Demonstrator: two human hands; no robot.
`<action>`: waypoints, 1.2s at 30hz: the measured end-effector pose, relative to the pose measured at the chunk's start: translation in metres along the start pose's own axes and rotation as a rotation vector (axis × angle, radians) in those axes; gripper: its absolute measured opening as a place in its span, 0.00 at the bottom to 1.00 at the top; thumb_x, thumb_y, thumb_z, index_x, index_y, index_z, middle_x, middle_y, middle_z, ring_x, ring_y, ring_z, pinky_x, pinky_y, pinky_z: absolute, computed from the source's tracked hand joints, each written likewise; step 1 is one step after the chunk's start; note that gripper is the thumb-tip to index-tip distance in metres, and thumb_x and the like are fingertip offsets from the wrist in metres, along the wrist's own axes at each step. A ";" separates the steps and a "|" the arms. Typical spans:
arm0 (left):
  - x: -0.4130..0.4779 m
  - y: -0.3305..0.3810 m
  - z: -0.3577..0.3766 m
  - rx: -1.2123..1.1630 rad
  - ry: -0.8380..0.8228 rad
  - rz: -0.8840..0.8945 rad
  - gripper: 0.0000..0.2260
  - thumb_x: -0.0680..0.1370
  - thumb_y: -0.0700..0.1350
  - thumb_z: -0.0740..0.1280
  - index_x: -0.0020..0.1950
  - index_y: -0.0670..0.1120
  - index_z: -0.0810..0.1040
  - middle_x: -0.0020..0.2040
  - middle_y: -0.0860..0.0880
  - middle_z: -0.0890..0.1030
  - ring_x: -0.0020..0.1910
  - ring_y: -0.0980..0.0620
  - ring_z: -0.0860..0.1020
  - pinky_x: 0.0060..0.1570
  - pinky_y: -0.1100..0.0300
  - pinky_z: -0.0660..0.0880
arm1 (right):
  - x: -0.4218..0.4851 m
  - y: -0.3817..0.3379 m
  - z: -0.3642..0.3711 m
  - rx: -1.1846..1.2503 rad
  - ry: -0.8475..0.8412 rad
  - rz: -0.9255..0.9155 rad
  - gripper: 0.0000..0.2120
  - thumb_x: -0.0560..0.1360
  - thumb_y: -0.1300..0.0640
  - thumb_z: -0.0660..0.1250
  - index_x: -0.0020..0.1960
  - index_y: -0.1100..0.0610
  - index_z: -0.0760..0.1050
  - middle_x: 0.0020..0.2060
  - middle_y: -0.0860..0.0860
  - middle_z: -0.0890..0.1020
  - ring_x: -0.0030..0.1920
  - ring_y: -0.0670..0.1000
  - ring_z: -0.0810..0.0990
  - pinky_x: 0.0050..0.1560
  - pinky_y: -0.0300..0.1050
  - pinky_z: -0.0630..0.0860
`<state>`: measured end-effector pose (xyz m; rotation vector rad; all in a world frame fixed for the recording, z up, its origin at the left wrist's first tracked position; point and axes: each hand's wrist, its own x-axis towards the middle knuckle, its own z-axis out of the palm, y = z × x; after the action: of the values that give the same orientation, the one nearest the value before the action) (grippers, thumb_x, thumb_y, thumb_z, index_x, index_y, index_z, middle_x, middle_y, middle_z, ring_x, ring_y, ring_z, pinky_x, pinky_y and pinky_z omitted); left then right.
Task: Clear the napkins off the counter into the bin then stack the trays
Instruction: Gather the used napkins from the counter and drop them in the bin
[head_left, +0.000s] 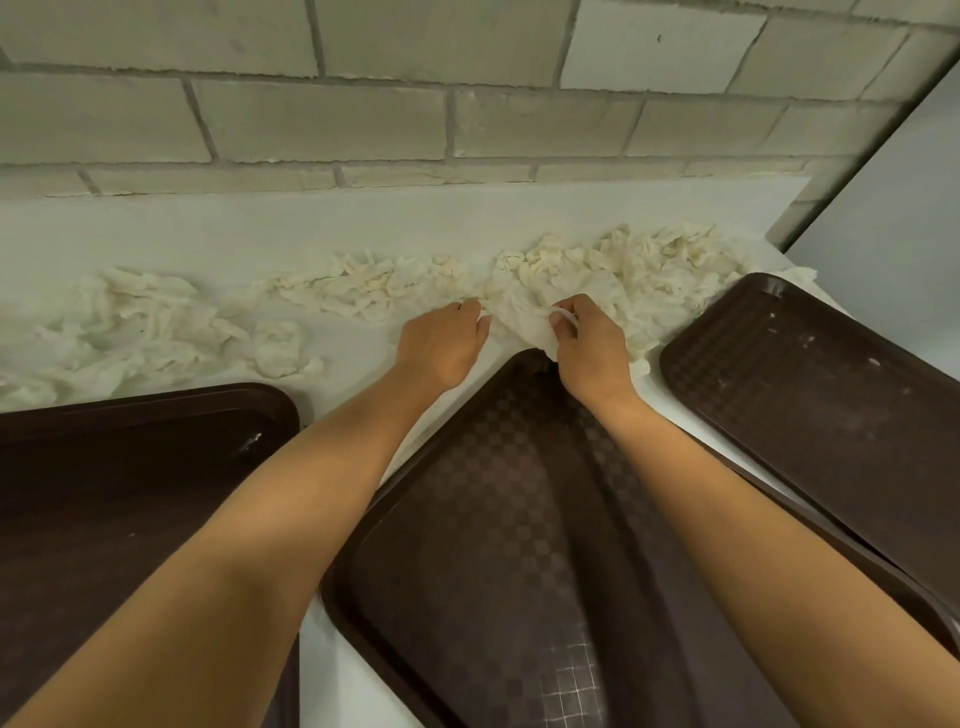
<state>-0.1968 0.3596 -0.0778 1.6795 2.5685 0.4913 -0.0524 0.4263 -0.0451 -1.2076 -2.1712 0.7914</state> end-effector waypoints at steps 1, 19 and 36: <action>0.000 0.000 -0.002 -0.019 0.000 -0.014 0.19 0.83 0.51 0.47 0.60 0.42 0.72 0.49 0.46 0.79 0.41 0.49 0.75 0.39 0.57 0.66 | 0.000 -0.001 0.000 0.006 0.002 0.007 0.12 0.81 0.57 0.56 0.57 0.63 0.73 0.47 0.52 0.78 0.46 0.48 0.72 0.39 0.33 0.62; -0.045 0.001 -0.047 -0.351 0.241 -0.093 0.22 0.81 0.48 0.58 0.28 0.43 0.62 0.23 0.49 0.62 0.24 0.53 0.63 0.33 0.59 0.61 | -0.021 -0.026 -0.007 0.035 0.027 0.044 0.17 0.75 0.58 0.63 0.31 0.58 0.60 0.26 0.50 0.62 0.28 0.48 0.61 0.32 0.43 0.59; -0.136 0.014 -0.084 -0.526 0.371 -0.265 0.20 0.74 0.40 0.62 0.26 0.45 0.54 0.25 0.49 0.56 0.26 0.52 0.55 0.27 0.61 0.55 | -0.089 -0.050 -0.013 0.041 -0.158 -0.165 0.17 0.71 0.67 0.60 0.28 0.57 0.58 0.25 0.50 0.64 0.27 0.47 0.61 0.23 0.35 0.58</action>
<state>-0.1442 0.2222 -0.0137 1.1364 2.5019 1.4147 -0.0306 0.3307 -0.0155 -0.9589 -2.3342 0.8815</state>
